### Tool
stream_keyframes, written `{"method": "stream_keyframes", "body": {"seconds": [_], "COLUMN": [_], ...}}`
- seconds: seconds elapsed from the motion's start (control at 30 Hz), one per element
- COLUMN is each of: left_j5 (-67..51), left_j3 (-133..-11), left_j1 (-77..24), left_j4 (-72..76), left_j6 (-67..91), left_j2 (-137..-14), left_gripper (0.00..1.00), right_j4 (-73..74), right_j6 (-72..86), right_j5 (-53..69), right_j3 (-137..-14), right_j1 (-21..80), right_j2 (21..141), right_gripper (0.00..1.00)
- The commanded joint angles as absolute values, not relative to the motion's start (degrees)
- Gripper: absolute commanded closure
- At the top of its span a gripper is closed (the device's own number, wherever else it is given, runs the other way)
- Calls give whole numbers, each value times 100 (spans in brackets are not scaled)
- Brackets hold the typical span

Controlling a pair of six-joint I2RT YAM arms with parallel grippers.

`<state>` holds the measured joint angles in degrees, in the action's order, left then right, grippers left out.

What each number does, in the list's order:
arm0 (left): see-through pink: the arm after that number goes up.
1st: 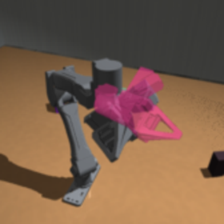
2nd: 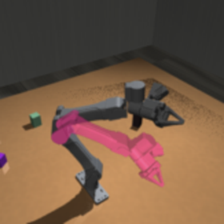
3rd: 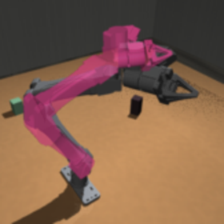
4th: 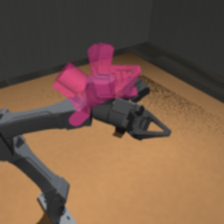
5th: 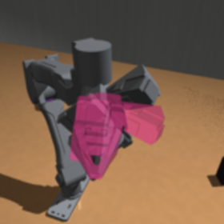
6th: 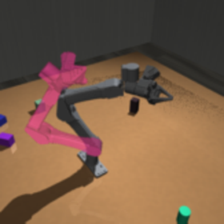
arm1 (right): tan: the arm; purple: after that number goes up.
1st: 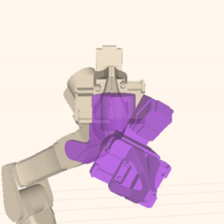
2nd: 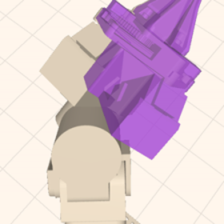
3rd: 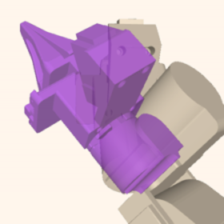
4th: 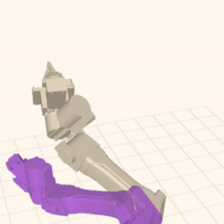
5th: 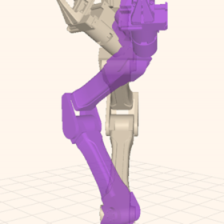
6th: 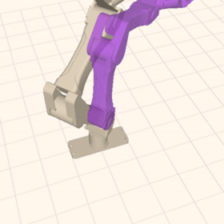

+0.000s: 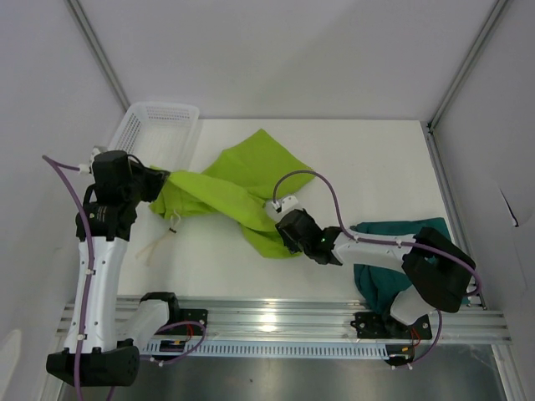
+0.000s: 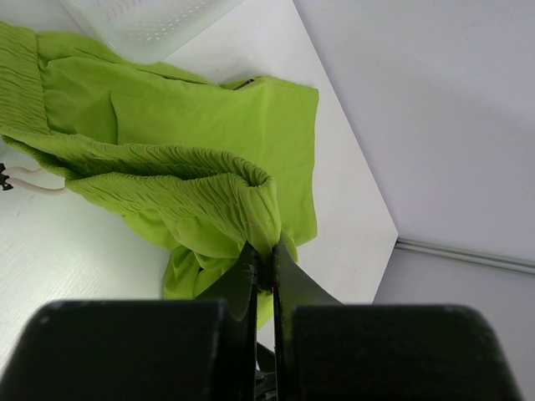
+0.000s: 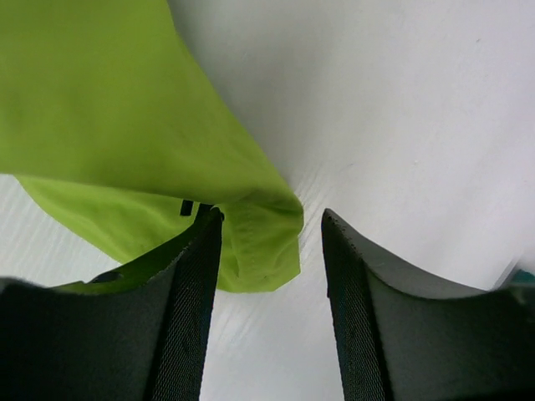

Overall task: Fold and stack the shorts
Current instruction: Flatten the shorts out

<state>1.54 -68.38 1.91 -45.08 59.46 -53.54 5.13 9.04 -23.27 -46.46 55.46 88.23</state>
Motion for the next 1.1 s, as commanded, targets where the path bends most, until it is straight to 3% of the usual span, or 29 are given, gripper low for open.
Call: {"method": "stream_keyframes", "body": {"seconds": [0.0, 0.57, 0.87, 1.07], "left_j5": [228, 325, 325, 352], "left_j3": [-6996, -6891, -6890, -6935], "left_j1": [255, 246, 246, 246], "left_j4": [-4157, -3990, -3964, -4008], "left_j6": [5880, 5889, 5880, 5845], "left_j2": [-5300, -5616, -5669, -5660], "left_gripper": [100, 100, 100, 100], "right_j4": [615, 853, 888, 1063], "right_j6": [1142, 1468, 1441, 1476], "right_j5": [-2539, -3014, -2980, -2936], "right_j3": [-4641, -4509, -4588, -4816], "right_j1": [5791, 6415, 6513, 6451], "right_j2": [8885, 8912, 9254, 9562], "right_gripper": [47, 51, 67, 66]}}
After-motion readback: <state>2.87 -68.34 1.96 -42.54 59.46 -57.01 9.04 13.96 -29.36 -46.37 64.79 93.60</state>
